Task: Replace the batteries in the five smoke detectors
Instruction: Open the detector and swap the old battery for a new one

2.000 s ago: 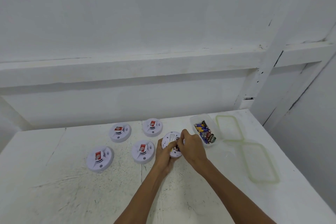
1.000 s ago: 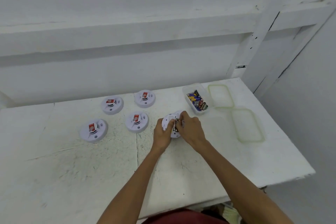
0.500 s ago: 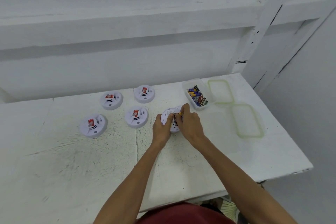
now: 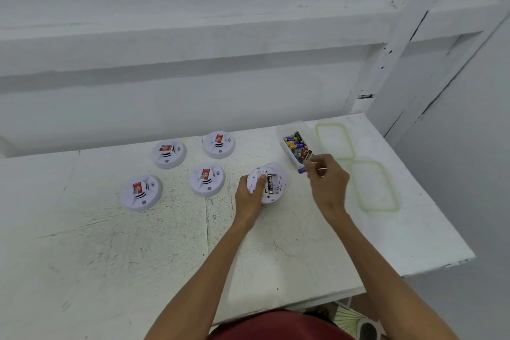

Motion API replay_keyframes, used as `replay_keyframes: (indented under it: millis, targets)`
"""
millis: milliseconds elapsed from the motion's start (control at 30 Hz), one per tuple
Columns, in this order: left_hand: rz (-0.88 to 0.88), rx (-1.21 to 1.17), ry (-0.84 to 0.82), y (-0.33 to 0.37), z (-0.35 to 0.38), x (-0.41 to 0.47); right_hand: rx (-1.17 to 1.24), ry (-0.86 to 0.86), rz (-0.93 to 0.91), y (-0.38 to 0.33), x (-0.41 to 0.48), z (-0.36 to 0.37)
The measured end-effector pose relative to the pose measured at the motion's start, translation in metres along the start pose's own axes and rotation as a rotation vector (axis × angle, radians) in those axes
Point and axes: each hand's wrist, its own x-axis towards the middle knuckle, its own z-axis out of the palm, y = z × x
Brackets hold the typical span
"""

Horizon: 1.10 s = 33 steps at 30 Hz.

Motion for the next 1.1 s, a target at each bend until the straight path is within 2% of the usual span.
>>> replay_keyframes:
  millis: [167,333,467,600,767,967,1100]
  targets:
    - [0.026,0.037,0.000,-0.003,0.008,-0.002,-0.168,-0.079,0.151,0.041,-0.002,-0.012]
    - [0.011,0.056,-0.019,-0.001,0.005,0.000,-0.234,-0.117,0.192,0.057,-0.013,-0.006]
    - [0.008,0.072,-0.028,0.000,0.004,-0.001,-0.318,-0.129,0.145,0.056,-0.012,-0.007]
    - [0.002,0.068,-0.028,0.000,0.003,-0.001,-0.538,-0.093,0.037,0.047,-0.011,-0.007]
    - [0.009,0.072,-0.023,-0.002,0.002,0.000,-0.466,-0.025,-0.163,0.023,-0.009,0.006]
    - [0.018,0.066,-0.011,-0.003,0.005,0.002,-0.410,-0.329,-0.417,0.015,-0.006,0.036]
    - [0.035,0.085,-0.009,-0.003,0.003,0.001,-0.371,-0.559,-0.390,0.014,-0.006,0.047]
